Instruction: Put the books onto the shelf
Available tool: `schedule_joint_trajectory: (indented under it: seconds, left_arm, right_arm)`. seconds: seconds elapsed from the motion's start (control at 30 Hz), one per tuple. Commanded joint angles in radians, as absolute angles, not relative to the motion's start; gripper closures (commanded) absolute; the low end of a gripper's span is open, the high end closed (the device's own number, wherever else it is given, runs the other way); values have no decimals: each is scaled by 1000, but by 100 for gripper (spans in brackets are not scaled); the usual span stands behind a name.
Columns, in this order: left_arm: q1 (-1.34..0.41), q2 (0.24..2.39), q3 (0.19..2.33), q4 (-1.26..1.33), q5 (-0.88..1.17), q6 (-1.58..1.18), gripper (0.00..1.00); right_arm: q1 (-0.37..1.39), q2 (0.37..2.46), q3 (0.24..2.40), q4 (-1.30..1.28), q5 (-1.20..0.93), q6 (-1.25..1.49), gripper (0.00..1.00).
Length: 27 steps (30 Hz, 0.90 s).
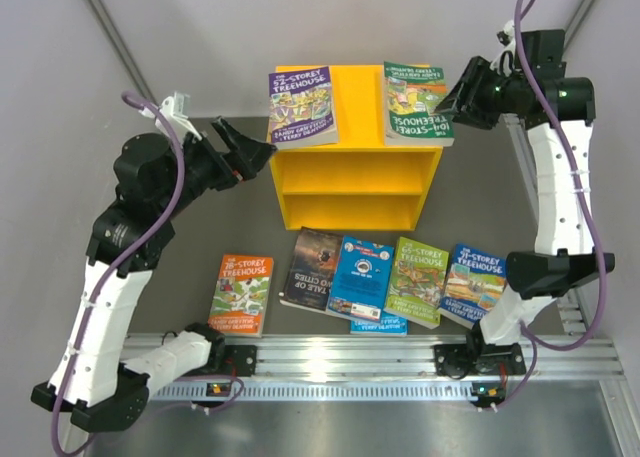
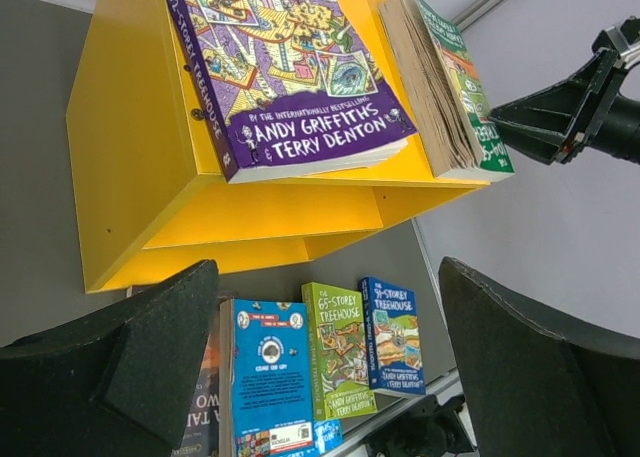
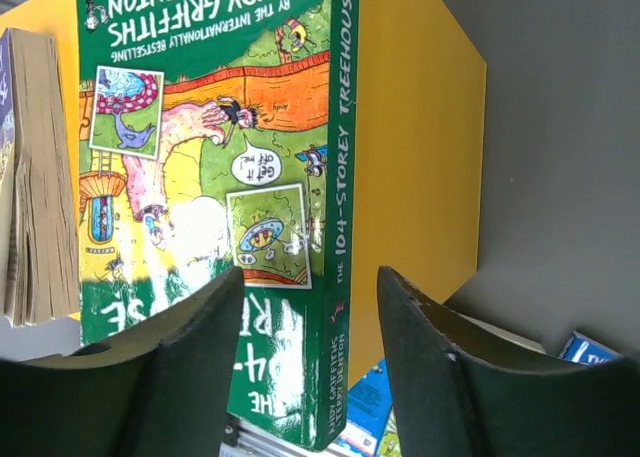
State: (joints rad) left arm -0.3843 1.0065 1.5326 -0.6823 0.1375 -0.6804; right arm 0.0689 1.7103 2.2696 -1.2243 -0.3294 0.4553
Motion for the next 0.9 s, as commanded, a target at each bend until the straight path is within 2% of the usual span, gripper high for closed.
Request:
schedule_joint_trajectory:
  seconds: [0.0, 0.3, 0.87]
  left_arm:
    - [-382, 1020, 1545, -676, 143, -658, 4]
    - [-380, 1040, 1560, -678, 130, -641, 5]
    - [-379, 1066, 1560, -681, 138, -620, 5]
  right_arm:
    - [57, 1716, 2273, -1149, -347, 472, 54]
    - [64, 1759, 2290, -1123, -370, 488, 71]
    - [118, 1818, 2307, -1091, -351, 500, 74]
